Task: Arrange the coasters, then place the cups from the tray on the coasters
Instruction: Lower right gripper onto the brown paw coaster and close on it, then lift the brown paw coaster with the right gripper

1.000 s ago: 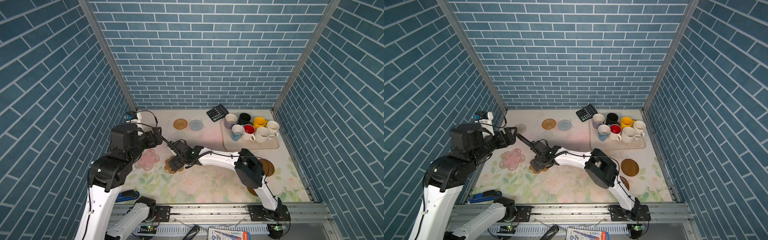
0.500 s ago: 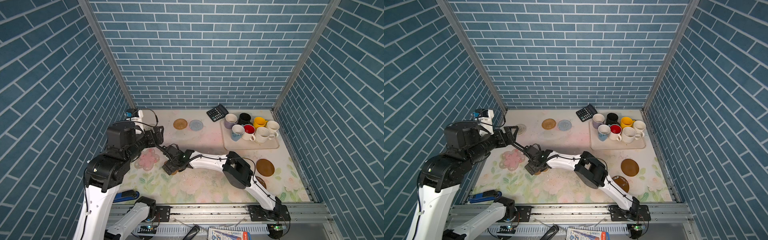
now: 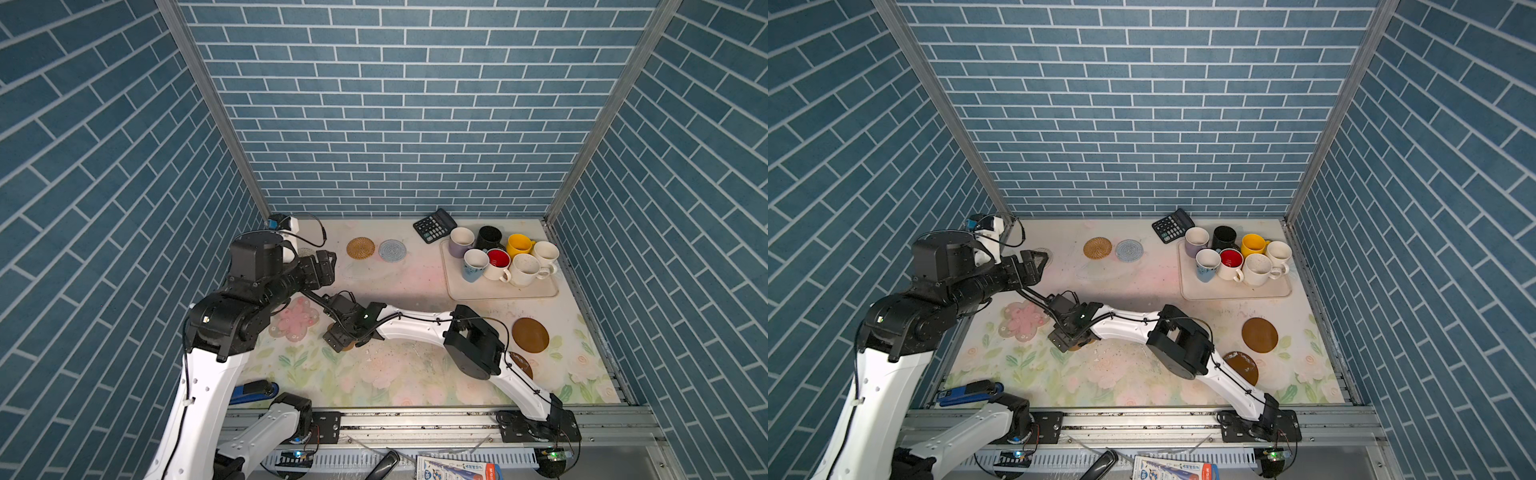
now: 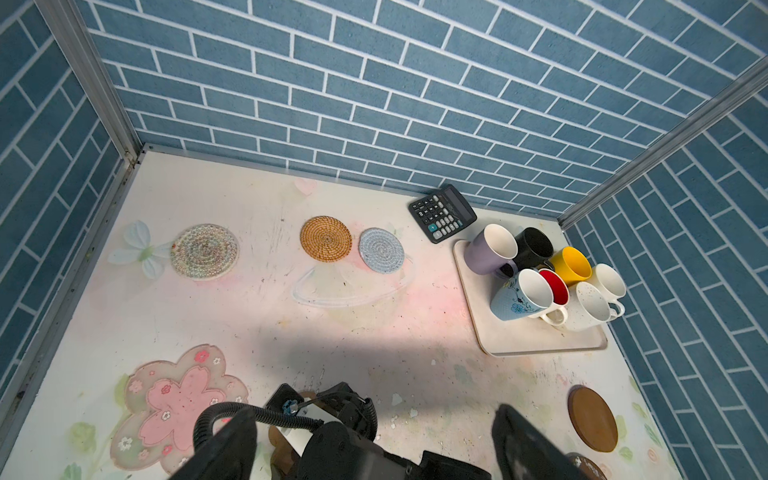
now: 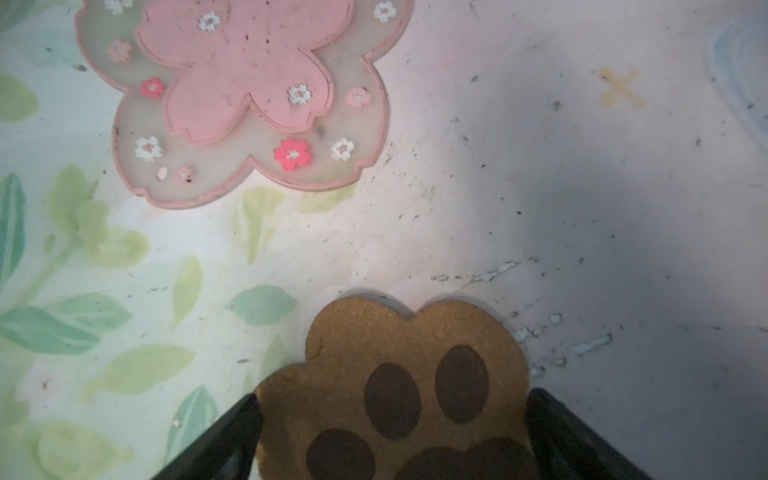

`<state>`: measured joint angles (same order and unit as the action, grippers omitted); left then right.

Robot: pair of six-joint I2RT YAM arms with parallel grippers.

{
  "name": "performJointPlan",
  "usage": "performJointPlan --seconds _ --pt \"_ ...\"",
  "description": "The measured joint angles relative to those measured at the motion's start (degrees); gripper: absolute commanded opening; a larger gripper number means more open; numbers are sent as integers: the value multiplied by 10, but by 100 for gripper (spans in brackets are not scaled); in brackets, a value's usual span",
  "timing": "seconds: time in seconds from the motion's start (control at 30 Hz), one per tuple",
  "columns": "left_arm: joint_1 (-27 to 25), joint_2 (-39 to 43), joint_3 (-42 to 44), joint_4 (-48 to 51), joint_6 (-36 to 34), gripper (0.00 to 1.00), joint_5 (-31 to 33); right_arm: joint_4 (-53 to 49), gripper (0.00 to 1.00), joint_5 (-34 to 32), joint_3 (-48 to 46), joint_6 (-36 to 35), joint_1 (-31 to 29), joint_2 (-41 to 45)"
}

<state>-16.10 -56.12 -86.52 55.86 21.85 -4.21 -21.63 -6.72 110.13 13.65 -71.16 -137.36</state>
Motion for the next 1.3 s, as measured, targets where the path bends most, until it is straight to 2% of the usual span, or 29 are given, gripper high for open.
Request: performJointPlan --seconds 0.7,0.93,1.13,1.3 --pt "0 -5 -41 15 9 94 -21 -44 98 -18 6 -17 -52 14" --pt "0 1 -32 15 9 94 -22 -66 97 -40 9 -14 -38 14" --pt "0 0 -24 13 9 94 -24 -68 91 -45 9 -2 -18 10" --pt "0 -2 -15 12 9 94 -24 -66 91 -42 9 1 -9 8"
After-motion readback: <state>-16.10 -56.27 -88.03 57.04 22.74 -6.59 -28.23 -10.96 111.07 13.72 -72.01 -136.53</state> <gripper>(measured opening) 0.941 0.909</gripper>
